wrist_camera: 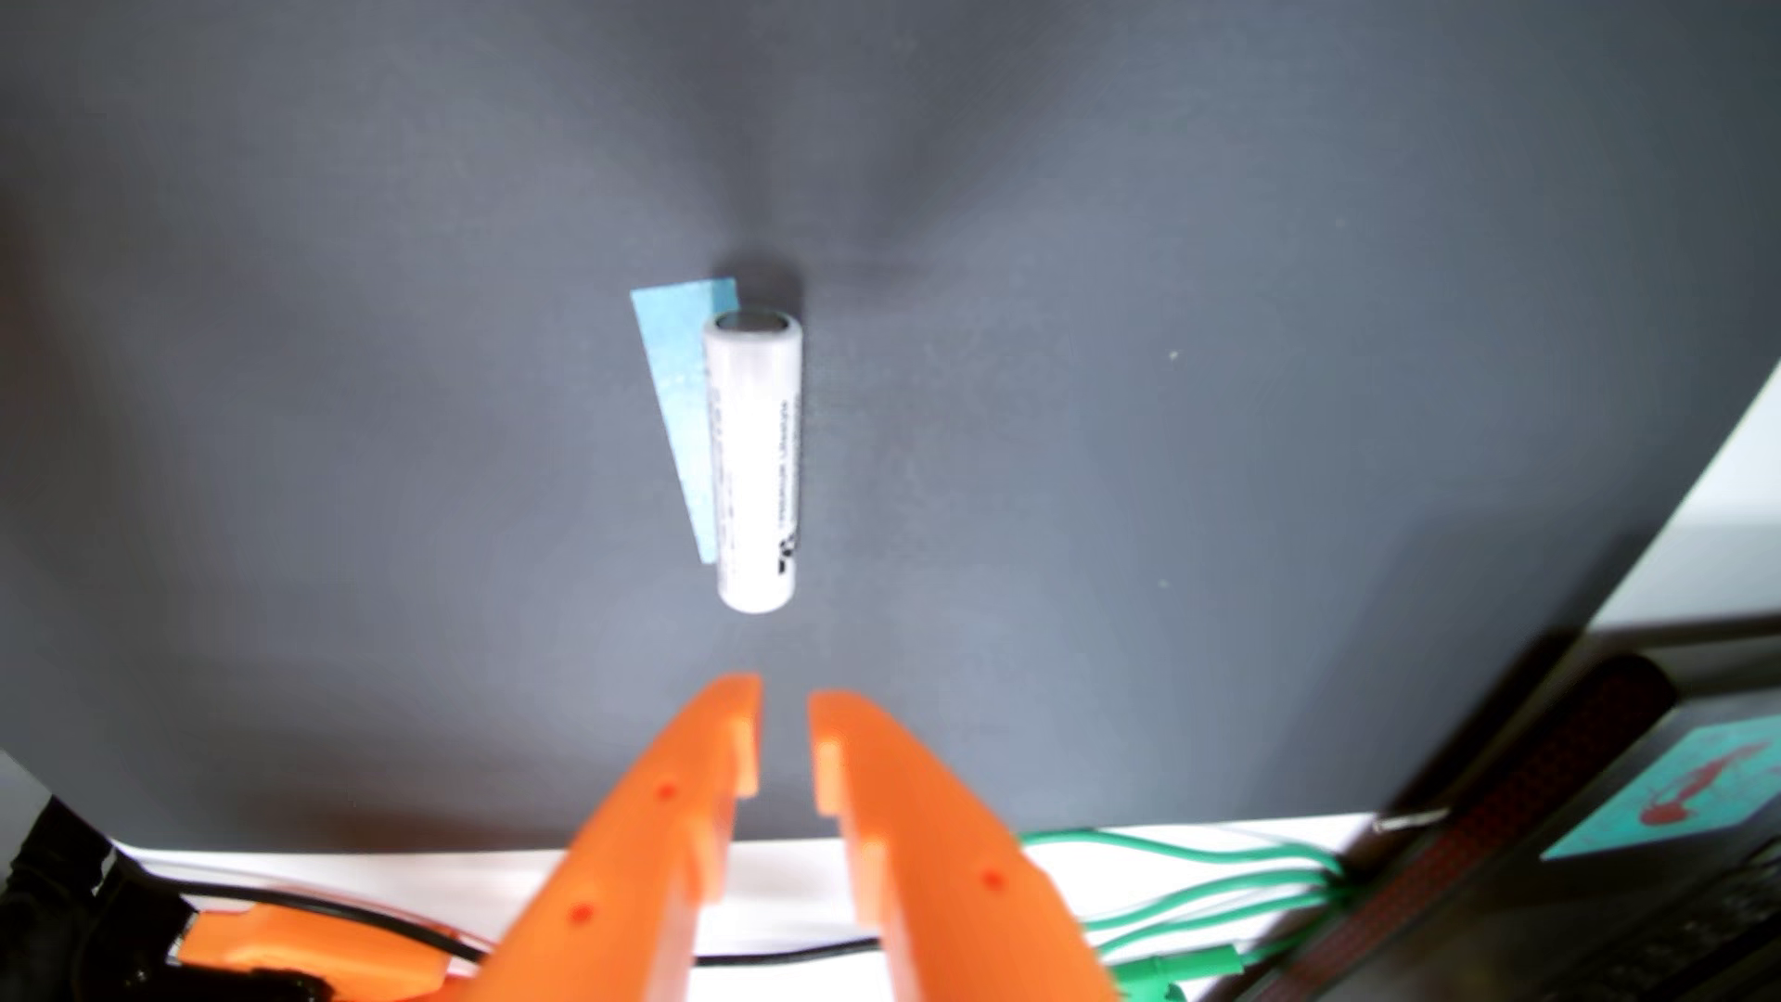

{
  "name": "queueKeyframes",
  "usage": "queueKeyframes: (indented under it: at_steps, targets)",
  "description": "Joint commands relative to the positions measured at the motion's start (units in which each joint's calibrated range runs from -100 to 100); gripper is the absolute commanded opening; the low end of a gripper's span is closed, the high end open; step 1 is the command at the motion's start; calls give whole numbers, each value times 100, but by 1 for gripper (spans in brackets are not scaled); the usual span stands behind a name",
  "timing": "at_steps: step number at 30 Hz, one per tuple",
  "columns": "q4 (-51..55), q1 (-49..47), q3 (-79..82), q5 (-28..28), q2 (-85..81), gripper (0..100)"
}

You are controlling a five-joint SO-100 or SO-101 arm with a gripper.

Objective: Insert Battery

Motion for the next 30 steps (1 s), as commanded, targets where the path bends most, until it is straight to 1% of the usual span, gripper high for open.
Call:
queueKeyframes:
  at_steps: [1,8,14,19,30]
  targets:
    - [-157,43,-241,62,161,9]
    - [-268,362,-250,93,236,11]
    - [-268,705,-214,181,294,14]
    - [-530,622,2,186,303,14]
    - [-538,421,326,248,303,14]
